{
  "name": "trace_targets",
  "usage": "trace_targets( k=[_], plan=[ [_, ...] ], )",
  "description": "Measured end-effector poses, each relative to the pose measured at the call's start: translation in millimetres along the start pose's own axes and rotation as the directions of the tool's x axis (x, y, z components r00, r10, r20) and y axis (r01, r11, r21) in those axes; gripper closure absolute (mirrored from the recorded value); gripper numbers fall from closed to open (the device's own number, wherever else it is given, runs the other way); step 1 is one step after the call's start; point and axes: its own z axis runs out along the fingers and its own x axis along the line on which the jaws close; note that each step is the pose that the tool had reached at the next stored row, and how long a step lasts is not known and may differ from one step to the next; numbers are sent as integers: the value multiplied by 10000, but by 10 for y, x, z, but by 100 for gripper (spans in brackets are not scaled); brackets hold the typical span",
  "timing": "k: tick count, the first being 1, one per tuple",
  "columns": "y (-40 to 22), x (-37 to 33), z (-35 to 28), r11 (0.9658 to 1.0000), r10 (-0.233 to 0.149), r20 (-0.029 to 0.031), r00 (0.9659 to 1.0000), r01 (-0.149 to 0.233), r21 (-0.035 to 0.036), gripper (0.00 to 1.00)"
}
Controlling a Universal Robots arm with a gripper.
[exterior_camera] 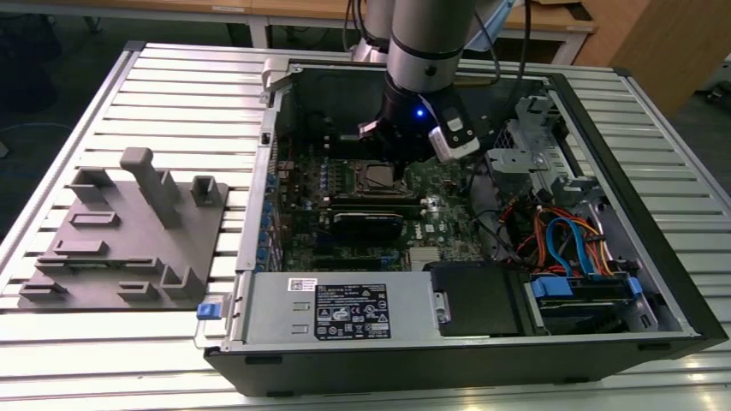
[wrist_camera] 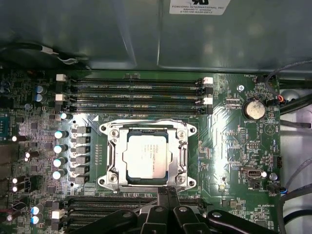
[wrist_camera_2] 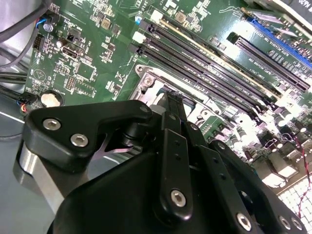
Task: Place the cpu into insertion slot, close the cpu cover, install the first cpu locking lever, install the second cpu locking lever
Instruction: 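Install the second cpu locking lever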
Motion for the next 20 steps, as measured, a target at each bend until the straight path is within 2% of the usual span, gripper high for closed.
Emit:
trace_targets(
  k=[9,17,18,20],
  plan=[
    [-8,0,-1,10000,-1,0,10000,1,1,90],
    [-88,25,-5,10000,0,1,10000,0,-4,90],
    [-97,37,-6,10000,-1,0,10000,1,-16,90],
    [-107,58,-7,9999,-1,-10,10000,1,-106,90]
  ],
)
